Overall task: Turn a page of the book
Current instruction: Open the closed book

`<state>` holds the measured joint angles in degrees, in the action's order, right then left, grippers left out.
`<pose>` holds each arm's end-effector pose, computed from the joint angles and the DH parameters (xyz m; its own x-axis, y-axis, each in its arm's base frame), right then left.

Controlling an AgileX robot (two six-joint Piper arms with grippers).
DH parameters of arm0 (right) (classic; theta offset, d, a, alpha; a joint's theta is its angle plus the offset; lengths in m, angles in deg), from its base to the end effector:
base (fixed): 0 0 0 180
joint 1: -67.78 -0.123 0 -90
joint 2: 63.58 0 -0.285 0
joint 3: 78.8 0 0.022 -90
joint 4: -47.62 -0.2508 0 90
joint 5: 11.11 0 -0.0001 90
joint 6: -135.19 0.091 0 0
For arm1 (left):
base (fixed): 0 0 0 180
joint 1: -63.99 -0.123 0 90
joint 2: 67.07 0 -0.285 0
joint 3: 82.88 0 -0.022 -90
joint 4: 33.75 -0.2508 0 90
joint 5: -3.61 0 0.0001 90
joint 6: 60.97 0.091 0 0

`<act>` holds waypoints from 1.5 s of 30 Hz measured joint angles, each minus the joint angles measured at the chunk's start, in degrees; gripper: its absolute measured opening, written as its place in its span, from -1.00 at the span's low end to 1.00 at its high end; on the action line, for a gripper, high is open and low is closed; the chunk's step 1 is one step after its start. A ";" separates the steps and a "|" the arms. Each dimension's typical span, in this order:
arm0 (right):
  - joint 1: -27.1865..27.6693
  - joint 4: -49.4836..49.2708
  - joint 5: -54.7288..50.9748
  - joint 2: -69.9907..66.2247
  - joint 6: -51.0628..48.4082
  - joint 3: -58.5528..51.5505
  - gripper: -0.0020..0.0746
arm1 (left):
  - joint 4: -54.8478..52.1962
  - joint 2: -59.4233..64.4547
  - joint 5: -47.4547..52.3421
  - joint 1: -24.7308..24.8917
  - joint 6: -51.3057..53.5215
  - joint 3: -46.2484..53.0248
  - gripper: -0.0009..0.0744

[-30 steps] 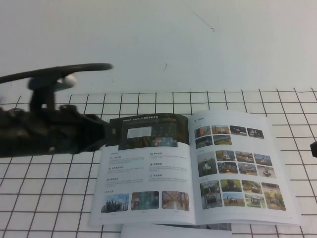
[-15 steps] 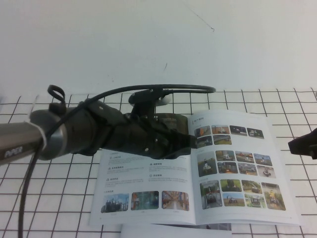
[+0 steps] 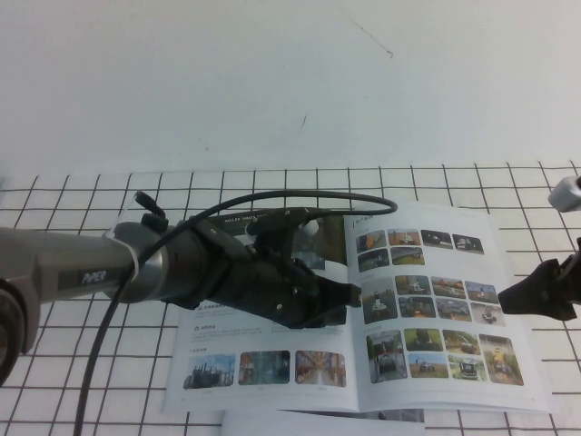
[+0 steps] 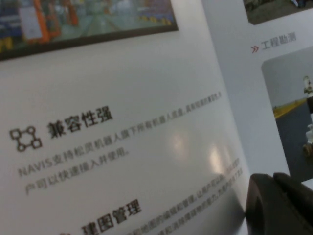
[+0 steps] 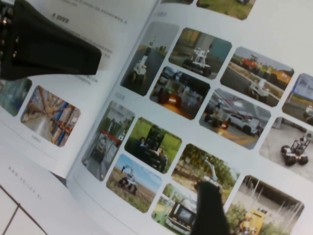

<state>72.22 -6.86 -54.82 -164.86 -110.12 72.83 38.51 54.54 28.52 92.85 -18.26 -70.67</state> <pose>0.2932 0.0286 0.1893 -0.8255 -0.2189 -0.5203 -0.4482 0.8144 0.3686 0.3300 -0.2237 0.1424 -0.9171 0.0166 -0.3983 0.2607 0.7810 -0.5675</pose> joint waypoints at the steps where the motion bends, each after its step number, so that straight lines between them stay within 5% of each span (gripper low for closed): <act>1: 0.00 -0.26 0.17 -0.11 0.00 0.00 0.23 | 0.00 0.05 -0.16 0.00 -0.03 0.00 -0.98; 17: 0.00 -5.81 0.65 -1.09 -2.95 0.21 0.25 | -2.81 -1.14 -1.30 0.00 0.20 -0.05 -0.98; 30: 0.00 -10.18 1.54 -8.04 -4.60 0.29 0.25 | -17.78 -1.16 -2.24 0.00 -8.81 -0.13 -0.98; 45: 0.00 -10.66 5.58 -9.12 -5.80 0.29 0.25 | -18.43 0.51 -2.21 0.00 -9.36 -0.77 -0.98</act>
<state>72.22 -17.52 -49.25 -173.98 -115.92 73.12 20.08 55.05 26.30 92.85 -27.62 -71.44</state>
